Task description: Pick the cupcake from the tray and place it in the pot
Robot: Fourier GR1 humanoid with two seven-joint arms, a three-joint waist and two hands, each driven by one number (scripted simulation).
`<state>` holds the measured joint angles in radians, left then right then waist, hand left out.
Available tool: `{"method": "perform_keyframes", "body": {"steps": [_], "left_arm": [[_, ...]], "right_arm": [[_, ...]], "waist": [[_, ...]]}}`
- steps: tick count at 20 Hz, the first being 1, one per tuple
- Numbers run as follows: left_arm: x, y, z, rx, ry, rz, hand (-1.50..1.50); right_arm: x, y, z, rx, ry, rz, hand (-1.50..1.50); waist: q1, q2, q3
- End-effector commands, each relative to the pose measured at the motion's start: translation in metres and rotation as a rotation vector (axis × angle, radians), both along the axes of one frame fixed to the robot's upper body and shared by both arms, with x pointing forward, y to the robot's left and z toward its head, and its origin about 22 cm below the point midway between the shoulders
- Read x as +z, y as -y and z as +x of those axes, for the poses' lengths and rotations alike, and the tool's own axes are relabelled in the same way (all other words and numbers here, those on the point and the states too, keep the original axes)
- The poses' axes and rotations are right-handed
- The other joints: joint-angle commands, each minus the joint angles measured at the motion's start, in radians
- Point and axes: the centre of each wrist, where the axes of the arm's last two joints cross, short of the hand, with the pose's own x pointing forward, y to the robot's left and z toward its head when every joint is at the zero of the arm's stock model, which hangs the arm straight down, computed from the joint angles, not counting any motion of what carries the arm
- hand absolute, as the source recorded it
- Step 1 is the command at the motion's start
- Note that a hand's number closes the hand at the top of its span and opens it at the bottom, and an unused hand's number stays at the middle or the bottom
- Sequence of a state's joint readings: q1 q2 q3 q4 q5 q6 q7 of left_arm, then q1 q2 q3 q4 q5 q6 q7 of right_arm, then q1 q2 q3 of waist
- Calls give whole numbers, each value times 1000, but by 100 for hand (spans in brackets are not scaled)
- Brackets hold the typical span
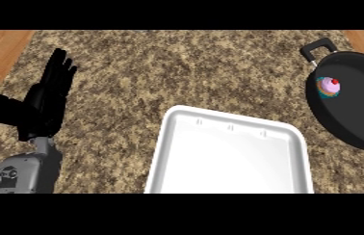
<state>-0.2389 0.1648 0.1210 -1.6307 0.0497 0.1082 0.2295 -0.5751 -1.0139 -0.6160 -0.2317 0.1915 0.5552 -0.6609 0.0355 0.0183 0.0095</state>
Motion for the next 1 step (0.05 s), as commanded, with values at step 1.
{"method": "perform_keyframes", "body": {"steps": [1], "left_arm": [[-6,-2,-4,-5,-22,0,0]], "right_arm": [[-5,5,-11,118,67,51,-150]], "waist": [[6,3,2]]}}
